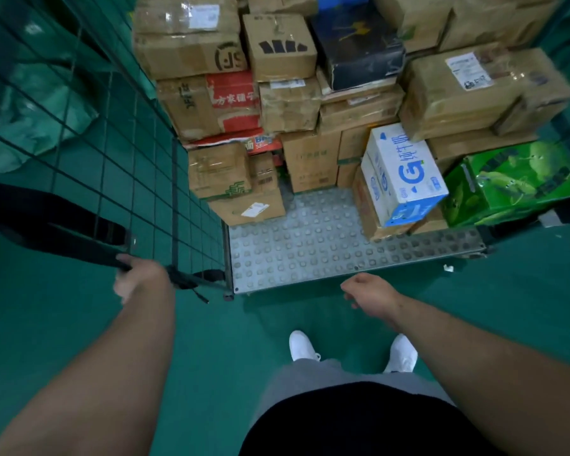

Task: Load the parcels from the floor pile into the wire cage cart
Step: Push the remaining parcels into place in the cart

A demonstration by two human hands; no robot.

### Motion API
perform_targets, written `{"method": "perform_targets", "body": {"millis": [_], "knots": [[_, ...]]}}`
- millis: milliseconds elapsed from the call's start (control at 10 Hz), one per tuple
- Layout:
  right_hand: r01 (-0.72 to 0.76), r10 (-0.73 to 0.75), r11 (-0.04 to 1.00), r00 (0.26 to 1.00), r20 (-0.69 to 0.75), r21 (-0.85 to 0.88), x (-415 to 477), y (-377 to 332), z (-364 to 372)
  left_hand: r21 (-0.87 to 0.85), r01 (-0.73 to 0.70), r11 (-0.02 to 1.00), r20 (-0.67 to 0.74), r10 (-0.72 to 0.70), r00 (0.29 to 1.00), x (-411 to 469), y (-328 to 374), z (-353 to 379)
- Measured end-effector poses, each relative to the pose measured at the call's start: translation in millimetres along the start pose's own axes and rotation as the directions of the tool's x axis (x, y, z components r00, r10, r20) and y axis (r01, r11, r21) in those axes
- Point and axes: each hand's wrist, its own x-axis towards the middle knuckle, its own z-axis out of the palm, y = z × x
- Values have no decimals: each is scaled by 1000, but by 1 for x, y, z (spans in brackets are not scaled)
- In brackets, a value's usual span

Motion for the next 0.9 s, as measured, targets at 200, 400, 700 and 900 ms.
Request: {"method": "perform_targets", "body": {"millis": [200, 400, 700, 900], "knots": [[17, -20, 999, 997, 70, 38, -4, 2, -18, 676, -299, 674, 422, -20, 906, -124, -35, -61], [14, -12, 986, 1000, -13, 165, -6, 17, -63, 626, -27, 780, 630, -484, 607, -247, -120, -86], [236, -42, 913, 866, -499, 333, -34, 67, -252, 689, 224, 689, 638, -724, 262, -453, -206, -61], [243, 183, 824, 742, -645, 512, -22, 108, -404, 555, 257, 791, 648, -605, 462, -479, -220, 6]]}}
